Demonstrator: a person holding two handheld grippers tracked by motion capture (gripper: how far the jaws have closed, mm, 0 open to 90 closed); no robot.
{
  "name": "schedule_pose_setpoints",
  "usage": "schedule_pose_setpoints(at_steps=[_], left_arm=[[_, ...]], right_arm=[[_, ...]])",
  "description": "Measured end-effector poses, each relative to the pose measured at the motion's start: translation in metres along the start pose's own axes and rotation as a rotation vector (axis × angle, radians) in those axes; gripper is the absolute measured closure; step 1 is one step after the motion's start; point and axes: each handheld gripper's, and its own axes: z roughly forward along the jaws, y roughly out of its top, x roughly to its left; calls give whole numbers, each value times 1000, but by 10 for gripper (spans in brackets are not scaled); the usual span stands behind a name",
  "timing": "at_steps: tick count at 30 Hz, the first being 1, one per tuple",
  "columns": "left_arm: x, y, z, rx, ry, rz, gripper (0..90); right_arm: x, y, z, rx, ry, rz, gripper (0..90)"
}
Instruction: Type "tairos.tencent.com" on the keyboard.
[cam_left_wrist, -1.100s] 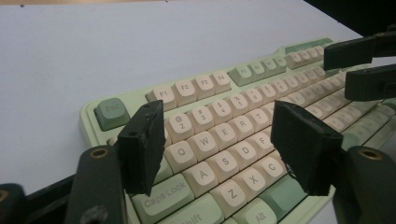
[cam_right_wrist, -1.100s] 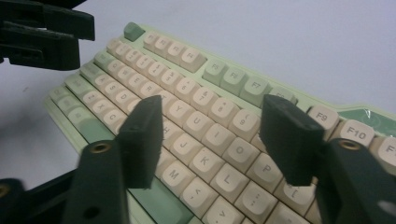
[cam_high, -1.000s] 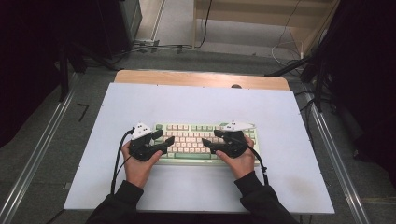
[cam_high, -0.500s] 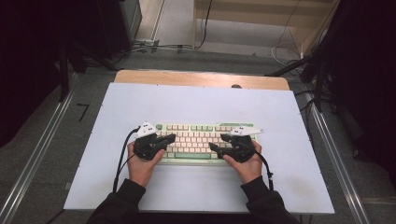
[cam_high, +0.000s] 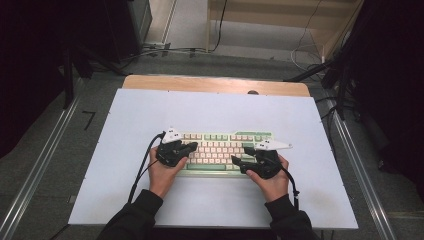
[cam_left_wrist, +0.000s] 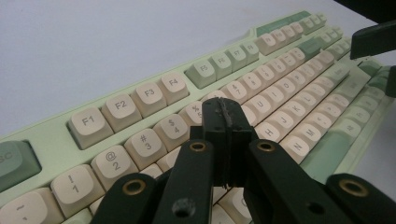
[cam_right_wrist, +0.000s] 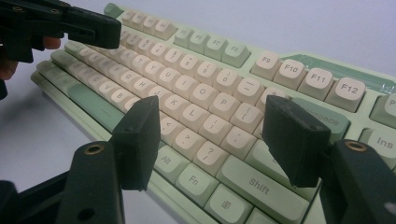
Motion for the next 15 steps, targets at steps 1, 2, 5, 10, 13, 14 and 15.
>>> schedule_pose_setpoints(at_steps=[1,2,5,10,13,14,15], left_arm=[[0,0,1,3,5,-2,900],[1,0,1,6,5,-2,900],[1,0,3,20,6,-4,900],[2,0,5,32,15,2,900],[2,0,6,32,17,-2,900],[2,0,6,34,20,0,900],[2,0,7,37,22,3,900]], right_arm=[[0,0,0,0,0,0,356],[0,0,0,1,0,-1,355],[0,-1,0,1,-2,-2,356],[1,0,0,-3,-5,0,359],[0,-1,1,-1,-6,3,359],[0,0,1,1,-5,3,359],[0,0,1,1,-5,2,358]])
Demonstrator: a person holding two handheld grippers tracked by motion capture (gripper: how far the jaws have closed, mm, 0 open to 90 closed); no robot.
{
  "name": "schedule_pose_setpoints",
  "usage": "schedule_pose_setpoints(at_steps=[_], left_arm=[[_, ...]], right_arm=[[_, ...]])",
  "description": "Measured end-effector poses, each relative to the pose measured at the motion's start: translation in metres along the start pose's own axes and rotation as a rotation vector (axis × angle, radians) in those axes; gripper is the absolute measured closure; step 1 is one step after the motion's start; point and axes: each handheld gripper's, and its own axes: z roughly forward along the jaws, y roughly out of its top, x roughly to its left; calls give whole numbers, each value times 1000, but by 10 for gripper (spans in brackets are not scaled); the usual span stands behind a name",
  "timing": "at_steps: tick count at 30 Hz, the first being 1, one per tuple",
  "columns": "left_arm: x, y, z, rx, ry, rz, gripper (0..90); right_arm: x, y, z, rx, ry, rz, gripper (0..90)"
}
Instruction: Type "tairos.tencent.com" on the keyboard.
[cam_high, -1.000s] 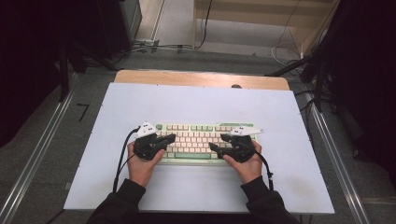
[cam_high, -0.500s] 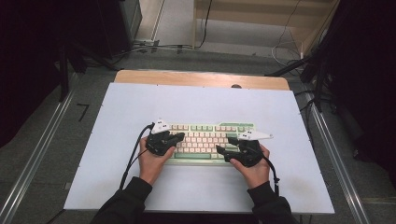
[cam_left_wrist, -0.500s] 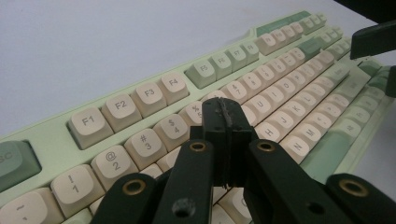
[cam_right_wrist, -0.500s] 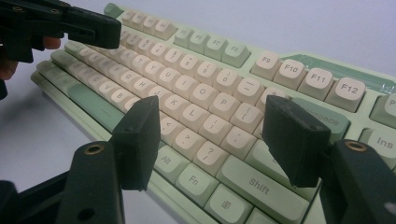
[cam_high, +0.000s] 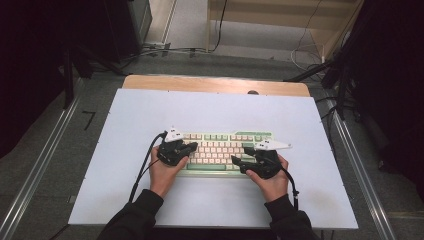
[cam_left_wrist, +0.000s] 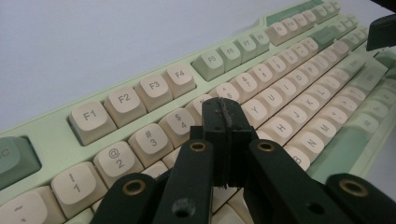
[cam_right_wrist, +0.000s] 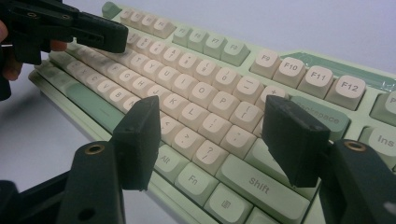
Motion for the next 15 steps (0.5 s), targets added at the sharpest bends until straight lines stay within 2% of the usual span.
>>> schedule_pose_setpoints(at_steps=[5,15], left_arm=[[0,0,2,17,6,0,900],[0,1,2,22,6,-4,900]], right_arm=[[0,0,1,6,1,3,359],[0,0,3,11,0,2,359]])
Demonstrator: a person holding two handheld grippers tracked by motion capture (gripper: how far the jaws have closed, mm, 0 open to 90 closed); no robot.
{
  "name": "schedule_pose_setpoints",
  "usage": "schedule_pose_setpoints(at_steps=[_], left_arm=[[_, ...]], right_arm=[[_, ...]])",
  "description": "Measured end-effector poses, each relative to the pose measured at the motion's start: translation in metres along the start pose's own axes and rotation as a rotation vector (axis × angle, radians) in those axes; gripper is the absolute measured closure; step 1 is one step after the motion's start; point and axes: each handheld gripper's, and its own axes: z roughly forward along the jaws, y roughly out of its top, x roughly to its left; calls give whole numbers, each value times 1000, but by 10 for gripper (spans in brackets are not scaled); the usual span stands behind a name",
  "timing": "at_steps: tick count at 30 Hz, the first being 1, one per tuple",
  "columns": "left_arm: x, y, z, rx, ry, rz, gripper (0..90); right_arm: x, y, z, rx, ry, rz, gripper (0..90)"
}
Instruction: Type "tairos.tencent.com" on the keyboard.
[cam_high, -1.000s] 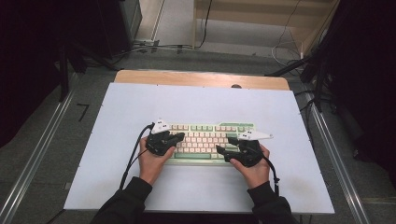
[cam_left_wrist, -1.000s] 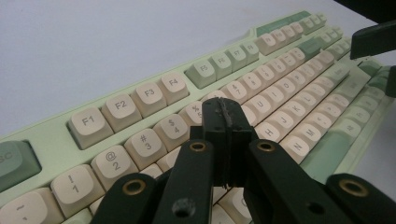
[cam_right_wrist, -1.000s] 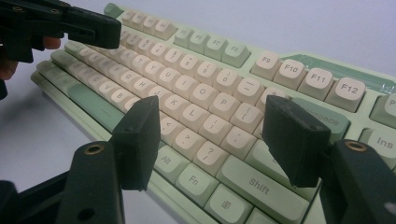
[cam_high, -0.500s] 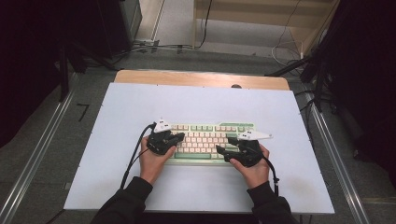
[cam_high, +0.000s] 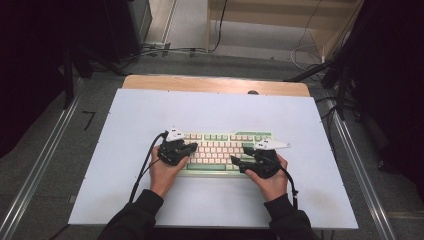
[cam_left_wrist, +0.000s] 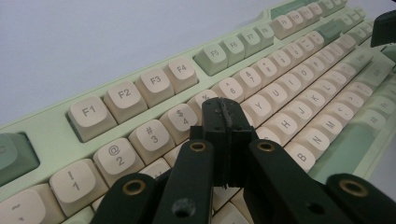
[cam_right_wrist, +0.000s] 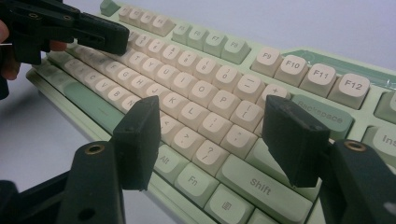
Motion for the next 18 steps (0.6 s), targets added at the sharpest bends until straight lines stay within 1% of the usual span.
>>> schedule_pose_setpoints(at_steps=[6,7,9,11,13,15,16,17,18], left_arm=[[1,-1,2,12,0,-1,900],[1,-1,3,15,-7,-5,900],[0,0,3,22,-6,0,900],[-1,0,2,14,-9,1,900],[-1,1,-2,-6,-21,0,900],[0,2,-6,-39,-41,-12,900],[0,3,-8,-50,-50,-18,790],[0,3,-10,-63,-60,-27,790],[0,3,-13,-77,-69,-34,741]], right_arm=[[1,0,0,1,1,0,359],[1,0,0,1,1,0,359],[1,0,0,2,2,-1,358],[1,0,1,3,2,-3,358],[1,0,1,5,3,-4,357],[1,0,1,5,3,-5,357],[1,0,1,5,2,-2,357],[1,0,1,5,2,-2,357],[0,0,1,4,2,-2,357]])
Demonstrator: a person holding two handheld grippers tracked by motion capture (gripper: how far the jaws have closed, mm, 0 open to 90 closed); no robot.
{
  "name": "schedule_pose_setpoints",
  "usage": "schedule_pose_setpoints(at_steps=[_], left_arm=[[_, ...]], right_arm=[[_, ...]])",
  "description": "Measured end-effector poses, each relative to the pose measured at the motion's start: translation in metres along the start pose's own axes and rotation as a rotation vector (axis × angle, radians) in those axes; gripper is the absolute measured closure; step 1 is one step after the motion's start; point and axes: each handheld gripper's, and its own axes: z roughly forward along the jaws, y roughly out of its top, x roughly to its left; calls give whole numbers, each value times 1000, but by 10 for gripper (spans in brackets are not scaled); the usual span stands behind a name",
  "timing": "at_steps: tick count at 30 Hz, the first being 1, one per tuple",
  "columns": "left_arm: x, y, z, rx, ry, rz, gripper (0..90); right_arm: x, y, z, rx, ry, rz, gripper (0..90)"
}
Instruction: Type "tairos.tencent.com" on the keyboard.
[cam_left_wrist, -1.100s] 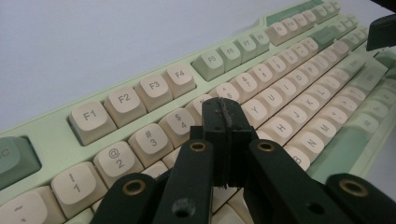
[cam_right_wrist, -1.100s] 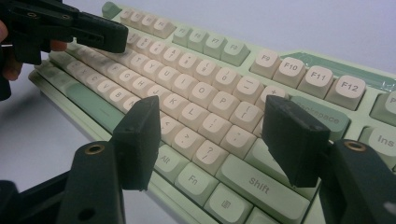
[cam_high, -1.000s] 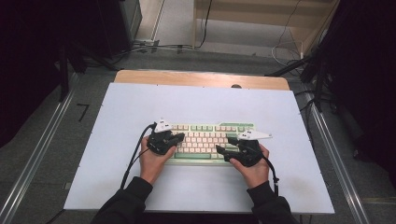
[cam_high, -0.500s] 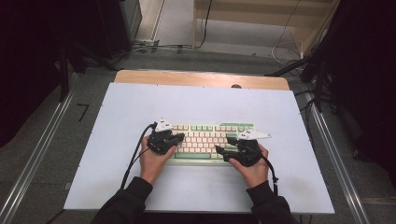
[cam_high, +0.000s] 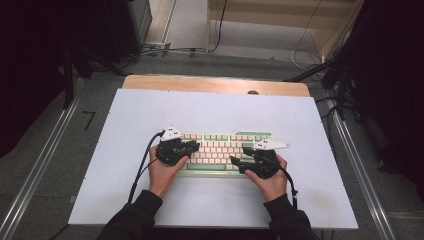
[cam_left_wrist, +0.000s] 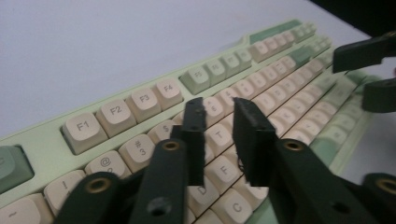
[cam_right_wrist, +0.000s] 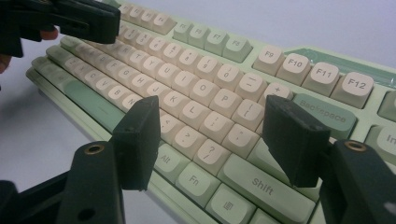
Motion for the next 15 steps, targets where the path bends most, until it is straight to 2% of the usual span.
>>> schedule_pose_setpoints(at_steps=[1,2,4,6,11,15], left_arm=[[0,0,-3,-11,-6,-2,636],[-1,1,-6,-21,-8,-2,636],[-1,2,-13,-48,-16,-10,577],[0,2,-18,-63,-4,-22,497],[5,-2,-26,-72,52,-29,395],[7,-6,-32,-67,76,-30,333]], right_arm=[[0,0,0,-1,1,0,357],[0,0,0,-1,1,0,357],[0,0,0,-2,0,-2,358],[0,0,0,-1,1,0,360],[1,0,1,2,2,-3,366],[2,1,2,1,4,-10,401]])
